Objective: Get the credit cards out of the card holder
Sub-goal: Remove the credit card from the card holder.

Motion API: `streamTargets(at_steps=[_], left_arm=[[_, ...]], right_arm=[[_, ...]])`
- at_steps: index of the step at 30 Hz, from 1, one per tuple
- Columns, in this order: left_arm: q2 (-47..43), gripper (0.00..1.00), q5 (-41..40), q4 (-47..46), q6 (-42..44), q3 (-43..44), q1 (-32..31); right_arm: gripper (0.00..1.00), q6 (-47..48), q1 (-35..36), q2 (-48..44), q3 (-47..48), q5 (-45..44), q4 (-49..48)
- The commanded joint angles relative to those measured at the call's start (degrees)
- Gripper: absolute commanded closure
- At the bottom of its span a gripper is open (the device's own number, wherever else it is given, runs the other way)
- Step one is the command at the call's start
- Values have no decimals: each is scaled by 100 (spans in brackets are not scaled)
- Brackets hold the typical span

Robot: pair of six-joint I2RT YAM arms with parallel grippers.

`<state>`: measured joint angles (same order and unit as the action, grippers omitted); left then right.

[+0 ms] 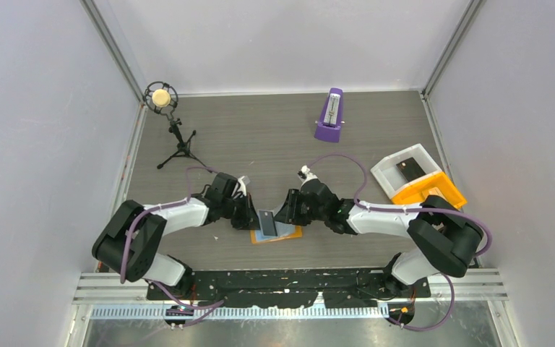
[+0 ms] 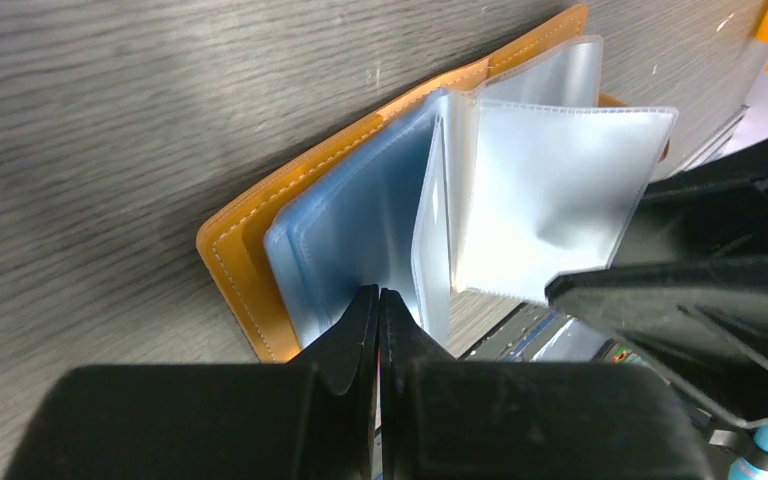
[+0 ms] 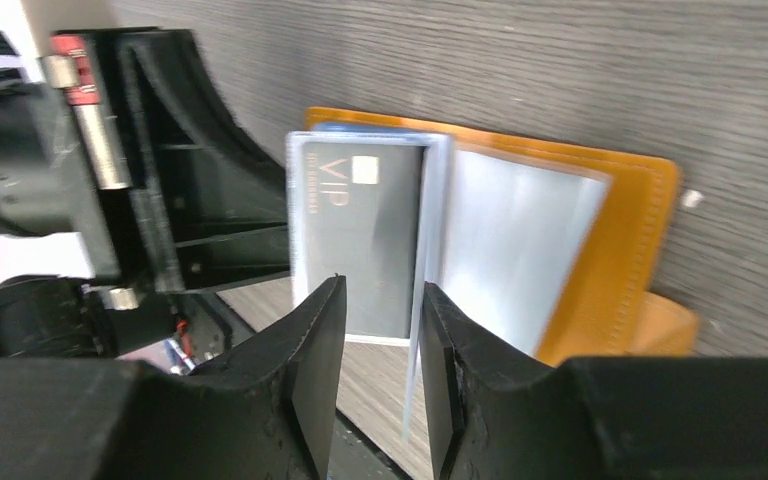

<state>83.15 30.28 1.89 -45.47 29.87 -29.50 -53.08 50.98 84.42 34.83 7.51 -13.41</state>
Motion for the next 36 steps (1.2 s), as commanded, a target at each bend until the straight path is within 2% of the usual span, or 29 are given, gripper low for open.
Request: streamTargets(at_steps=[1, 7, 11, 13, 18, 21, 28, 36], left_arm=[[-425, 97, -469, 795, 260, 107, -4], [-1401, 84, -1384, 2166, 529, 631, -4], [-2098, 57, -1541, 2631, 580, 1012, -1], [-2275, 49, -1528, 2759, 607, 1137, -2], [-2265, 36, -1260, 2754, 654, 1196, 1], [-2126, 37, -1249, 2619, 671, 1069, 5], [-1621, 48, -1174, 2254, 666, 751, 29], [-1194, 60, -1108, 1841, 652, 421, 57]], right_arm=[[62, 219, 43, -154, 297, -650, 864], [61, 505, 43, -802, 400, -1337, 1833], [57, 653, 43, -1166, 638, -1515, 2286], [56, 658, 43, -1284, 707, -1479, 2285], [55, 541, 108, -1266, 728, -1157, 1769], [55, 428, 160, -982, 773, -847, 1276], [55, 121, 335, -57, 910, -256, 440], [55, 4, 342, 552, 937, -156, 133]])
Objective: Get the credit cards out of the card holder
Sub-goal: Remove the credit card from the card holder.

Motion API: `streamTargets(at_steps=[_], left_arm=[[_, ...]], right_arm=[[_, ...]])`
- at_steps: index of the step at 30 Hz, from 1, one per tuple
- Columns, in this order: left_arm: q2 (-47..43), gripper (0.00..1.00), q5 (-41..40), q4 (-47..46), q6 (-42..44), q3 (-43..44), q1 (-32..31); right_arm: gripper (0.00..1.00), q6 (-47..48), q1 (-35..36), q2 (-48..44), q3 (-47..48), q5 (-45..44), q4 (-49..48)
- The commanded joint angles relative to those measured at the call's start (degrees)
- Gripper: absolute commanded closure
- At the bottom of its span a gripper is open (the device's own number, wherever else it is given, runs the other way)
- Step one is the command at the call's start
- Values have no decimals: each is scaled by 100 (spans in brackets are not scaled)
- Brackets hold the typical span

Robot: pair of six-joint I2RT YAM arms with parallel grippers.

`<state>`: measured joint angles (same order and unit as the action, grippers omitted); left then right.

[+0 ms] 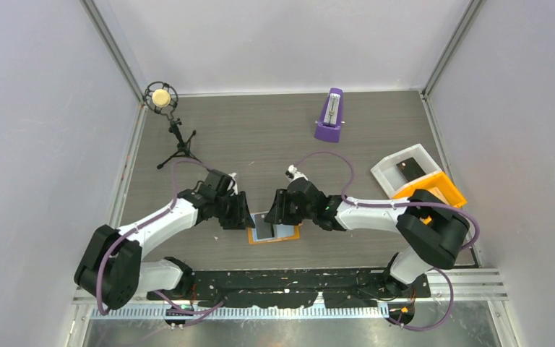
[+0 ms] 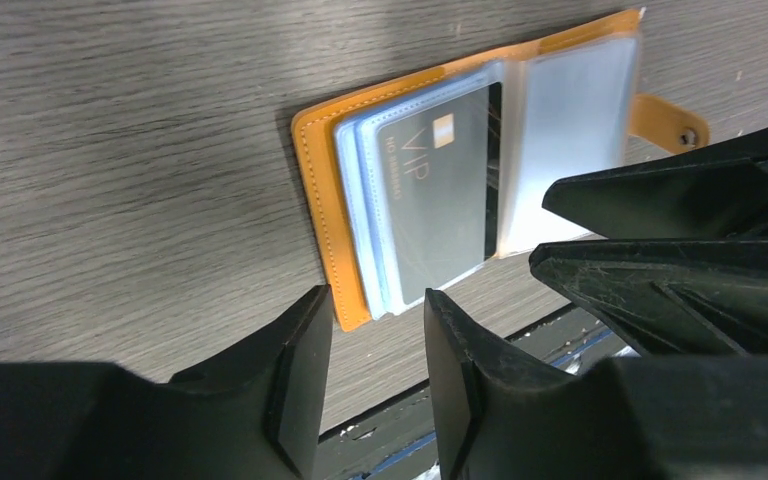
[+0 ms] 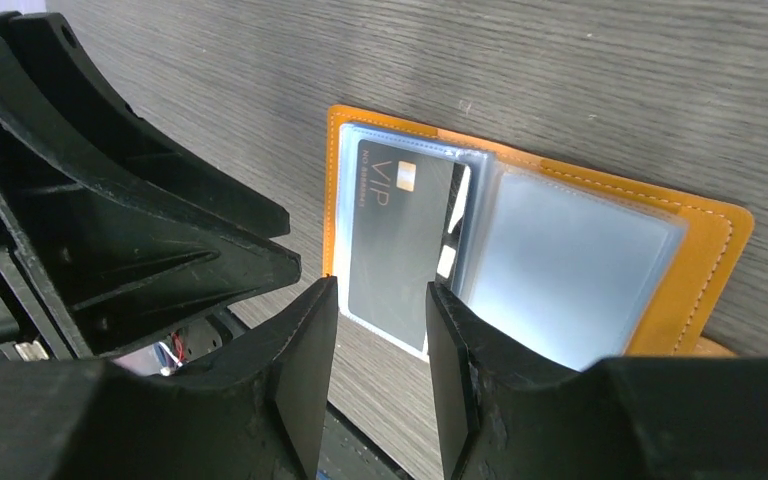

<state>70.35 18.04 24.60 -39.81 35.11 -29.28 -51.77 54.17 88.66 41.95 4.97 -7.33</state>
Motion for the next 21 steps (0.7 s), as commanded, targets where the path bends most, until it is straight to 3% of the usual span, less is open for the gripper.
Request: streamTargets(at_steps=[1, 8, 21], left_arm=[[121, 59, 108, -463, 92, -128, 31], [343, 64, 312, -901, 28, -342, 36], [645, 85, 560, -1430, -137, -602, 28]], right_arm=[[55, -131, 23, 189, 225, 103, -486], [55, -180, 19, 372, 202, 135, -580], [54, 65, 23, 477, 376, -322, 171]])
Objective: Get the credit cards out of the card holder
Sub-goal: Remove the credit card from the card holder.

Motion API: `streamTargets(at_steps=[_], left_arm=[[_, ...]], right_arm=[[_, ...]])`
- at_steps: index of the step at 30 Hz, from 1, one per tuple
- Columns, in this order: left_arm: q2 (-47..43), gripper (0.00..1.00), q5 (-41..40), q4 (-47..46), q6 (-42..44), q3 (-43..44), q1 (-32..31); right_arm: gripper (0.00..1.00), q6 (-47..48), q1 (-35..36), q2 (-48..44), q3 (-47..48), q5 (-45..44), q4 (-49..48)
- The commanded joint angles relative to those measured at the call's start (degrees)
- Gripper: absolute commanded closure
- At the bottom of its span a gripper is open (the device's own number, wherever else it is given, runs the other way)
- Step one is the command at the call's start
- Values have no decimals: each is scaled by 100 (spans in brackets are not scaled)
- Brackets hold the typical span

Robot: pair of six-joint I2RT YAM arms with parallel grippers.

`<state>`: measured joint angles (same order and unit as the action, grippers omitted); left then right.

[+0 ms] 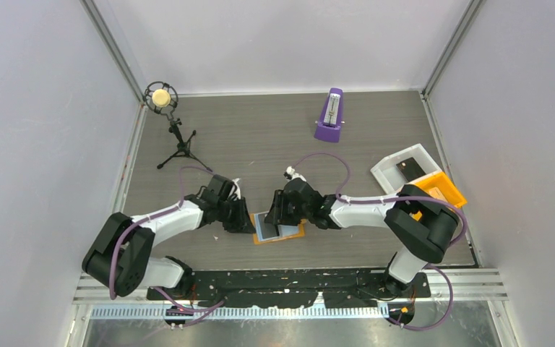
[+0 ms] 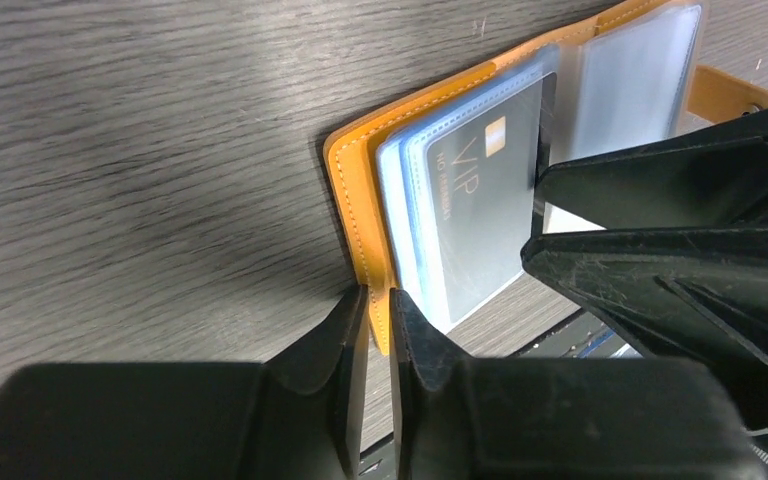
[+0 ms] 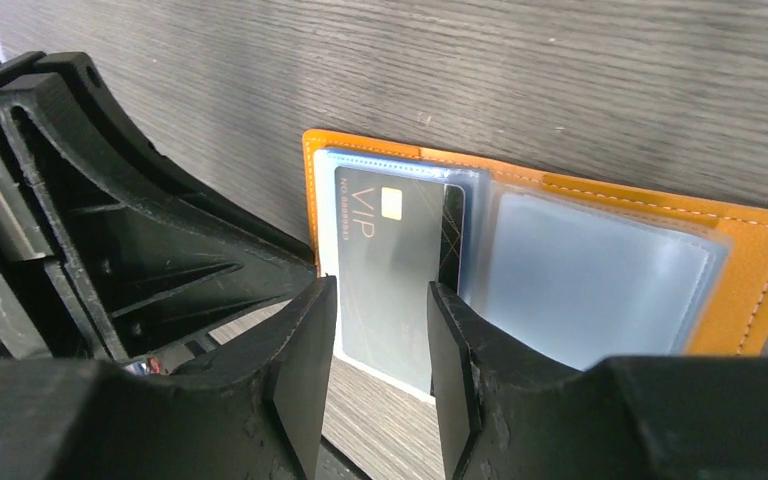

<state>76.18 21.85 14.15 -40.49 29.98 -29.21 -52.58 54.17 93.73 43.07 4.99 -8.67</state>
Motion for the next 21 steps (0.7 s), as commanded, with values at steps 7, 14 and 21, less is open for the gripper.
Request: streamTargets(at_steps=[7, 14, 21], left_arm=[[-40, 90, 167, -281, -69, -72, 25], [-526, 85, 100, 161, -94, 195, 21], [-901, 74, 125, 246, -195, 297, 21]], right_arm=[[54, 272, 23, -421, 228, -681, 579], [54, 285, 23, -465, 228, -715, 605], [54, 286, 23, -356, 246, -623, 475]])
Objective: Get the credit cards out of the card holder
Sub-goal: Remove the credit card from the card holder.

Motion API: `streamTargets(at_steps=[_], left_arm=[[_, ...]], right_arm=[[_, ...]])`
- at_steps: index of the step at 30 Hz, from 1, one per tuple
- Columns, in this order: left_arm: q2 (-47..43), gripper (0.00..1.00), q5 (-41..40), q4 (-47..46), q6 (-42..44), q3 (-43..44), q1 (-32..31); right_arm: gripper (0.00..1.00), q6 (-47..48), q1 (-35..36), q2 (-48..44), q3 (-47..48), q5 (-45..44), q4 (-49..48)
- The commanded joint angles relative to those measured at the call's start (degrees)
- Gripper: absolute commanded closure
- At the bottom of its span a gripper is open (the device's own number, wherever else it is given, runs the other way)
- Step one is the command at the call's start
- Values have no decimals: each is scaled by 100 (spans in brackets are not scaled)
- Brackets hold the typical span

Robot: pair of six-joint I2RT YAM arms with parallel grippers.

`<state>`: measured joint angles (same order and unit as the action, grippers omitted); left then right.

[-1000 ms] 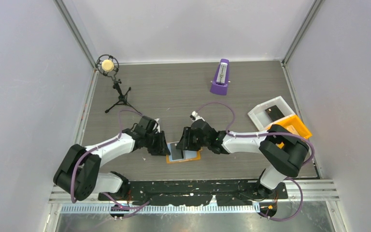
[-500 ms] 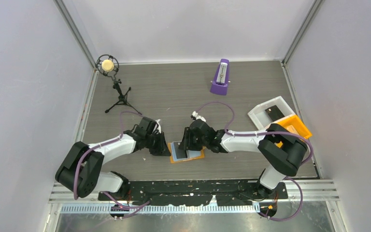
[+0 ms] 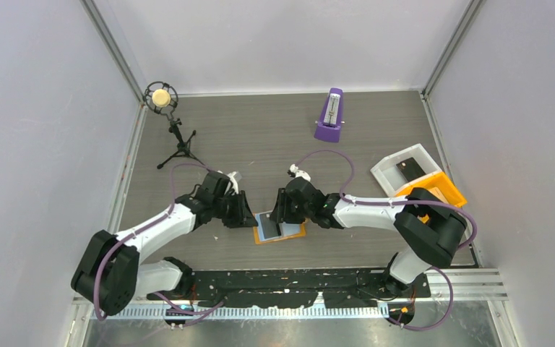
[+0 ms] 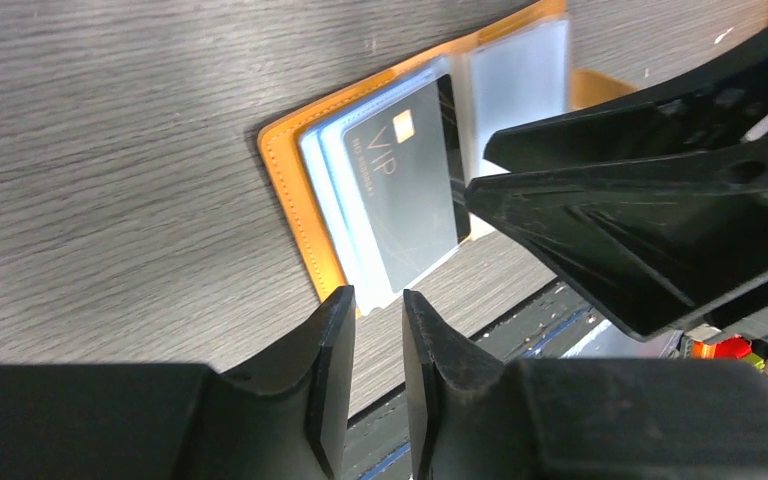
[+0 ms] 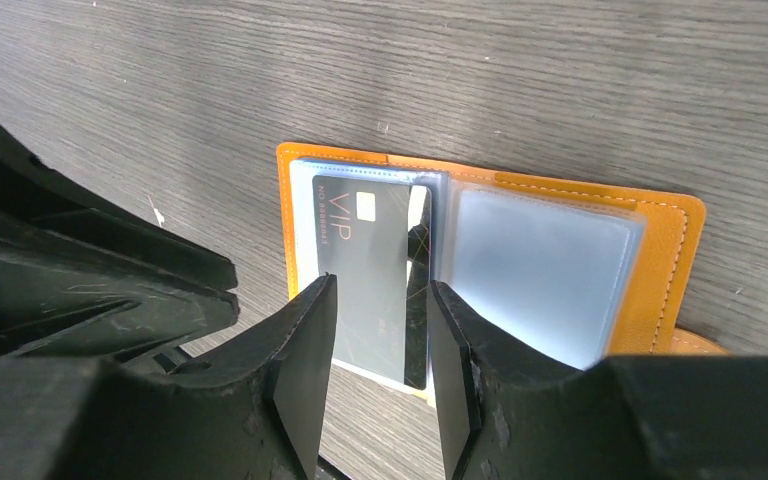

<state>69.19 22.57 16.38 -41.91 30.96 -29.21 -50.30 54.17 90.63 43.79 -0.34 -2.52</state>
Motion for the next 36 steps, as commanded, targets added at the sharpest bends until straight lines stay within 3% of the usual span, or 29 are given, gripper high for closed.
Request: streamTargets(at_steps=[1, 13, 28, 36], left_arm=[[-189, 75, 61, -8, -60, 195, 21], [399, 93, 359, -689, -124, 25, 21], [871, 96, 191, -1069, -14, -204, 21], [854, 96, 106, -728, 40, -33, 21]], right_arm=[[54, 52, 25, -21, 167, -65, -154], [55, 31, 23, 106, 162, 162, -373], [55, 114, 23, 133, 250, 52, -1], [55, 136, 23, 240, 281, 51, 38]])
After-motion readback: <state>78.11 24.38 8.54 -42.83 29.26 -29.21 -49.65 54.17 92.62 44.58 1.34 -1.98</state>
